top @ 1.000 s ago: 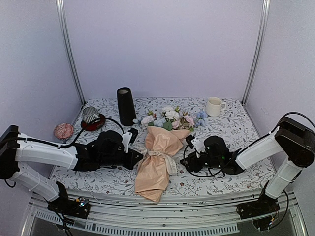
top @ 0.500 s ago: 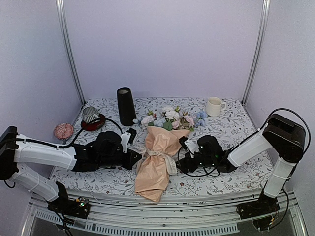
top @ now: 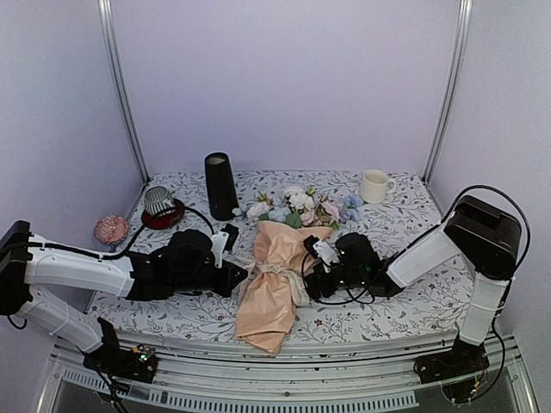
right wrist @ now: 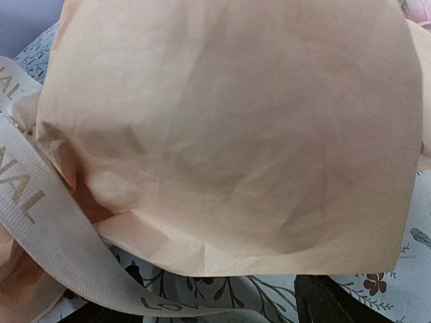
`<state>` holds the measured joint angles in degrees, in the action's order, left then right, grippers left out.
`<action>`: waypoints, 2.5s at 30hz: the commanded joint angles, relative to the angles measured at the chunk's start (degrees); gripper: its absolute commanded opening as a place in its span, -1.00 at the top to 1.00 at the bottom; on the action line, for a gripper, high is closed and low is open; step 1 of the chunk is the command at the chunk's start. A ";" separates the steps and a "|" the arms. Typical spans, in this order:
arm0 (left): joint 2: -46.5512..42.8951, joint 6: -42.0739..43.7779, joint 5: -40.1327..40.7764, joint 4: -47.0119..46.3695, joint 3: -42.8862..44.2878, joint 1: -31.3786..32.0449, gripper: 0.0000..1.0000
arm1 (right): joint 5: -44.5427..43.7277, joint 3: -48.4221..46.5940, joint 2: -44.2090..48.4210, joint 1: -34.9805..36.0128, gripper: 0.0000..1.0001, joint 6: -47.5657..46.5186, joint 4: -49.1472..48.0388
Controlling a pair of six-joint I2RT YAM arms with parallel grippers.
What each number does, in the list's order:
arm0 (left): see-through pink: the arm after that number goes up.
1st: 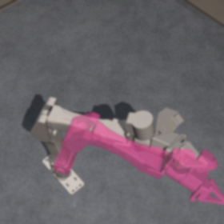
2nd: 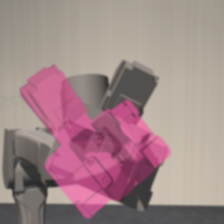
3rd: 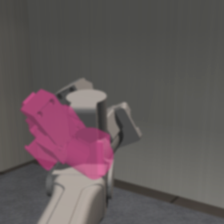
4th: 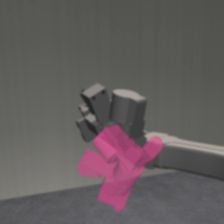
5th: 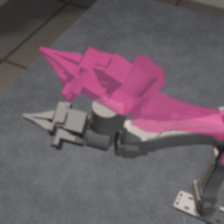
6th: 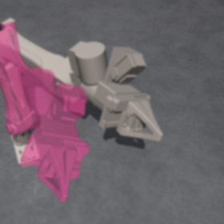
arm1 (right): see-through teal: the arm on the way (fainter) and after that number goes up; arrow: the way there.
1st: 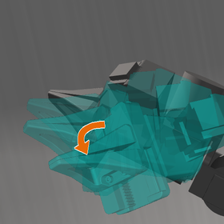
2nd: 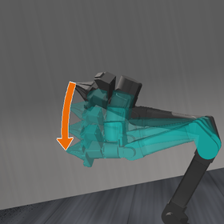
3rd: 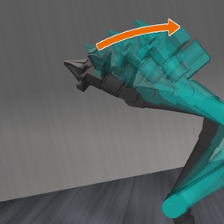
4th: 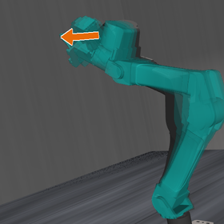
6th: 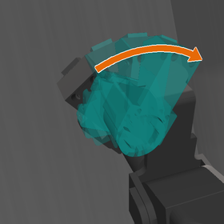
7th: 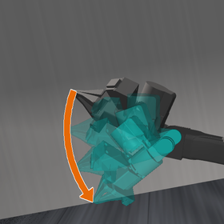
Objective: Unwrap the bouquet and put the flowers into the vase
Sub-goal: Untie the ribbon from the tied bouquet.
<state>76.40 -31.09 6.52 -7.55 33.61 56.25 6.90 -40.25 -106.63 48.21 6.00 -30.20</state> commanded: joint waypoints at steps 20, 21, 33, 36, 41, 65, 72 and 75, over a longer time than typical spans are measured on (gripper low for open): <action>1.17 0.75 0.90 1.58 1.35 0.51 1.00 | -6.35 3.33 1.42 0.09 0.93 2.14 -1.45; 1.10 0.69 0.90 1.58 1.26 0.48 1.00 | -7.70 4.06 2.21 0.05 0.93 2.81 -1.92; 0.76 0.41 0.28 1.49 0.98 0.52 1.00 | -19.11 10.89 9.22 0.11 0.94 7.76 -4.55; 0.63 0.42 0.25 1.49 0.86 0.57 1.00 | -21.53 11.31 11.72 0.06 0.94 8.52 -3.02; 0.49 0.45 0.52 1.49 0.84 0.49 1.00 | -23.46 10.36 15.75 0.11 0.94 10.02 1.78; 1.70 3.57 -0.60 2.28 6.55 0.49 1.00 | -25.63 7.86 26.36 -0.39 0.94 20.52 16.35; 1.22 3.85 0.85 2.59 6.69 0.44 1.00 | -23.12 5.30 28.51 -0.39 0.94 21.98 18.94; 1.26 3.87 0.92 2.64 6.69 0.47 1.00 | -20.49 4.20 29.47 -0.34 0.94 20.68 18.78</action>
<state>77.41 -28.25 6.31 -5.48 39.18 56.36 -16.32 -33.45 -79.72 48.31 26.87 -12.34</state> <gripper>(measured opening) 0.007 0.033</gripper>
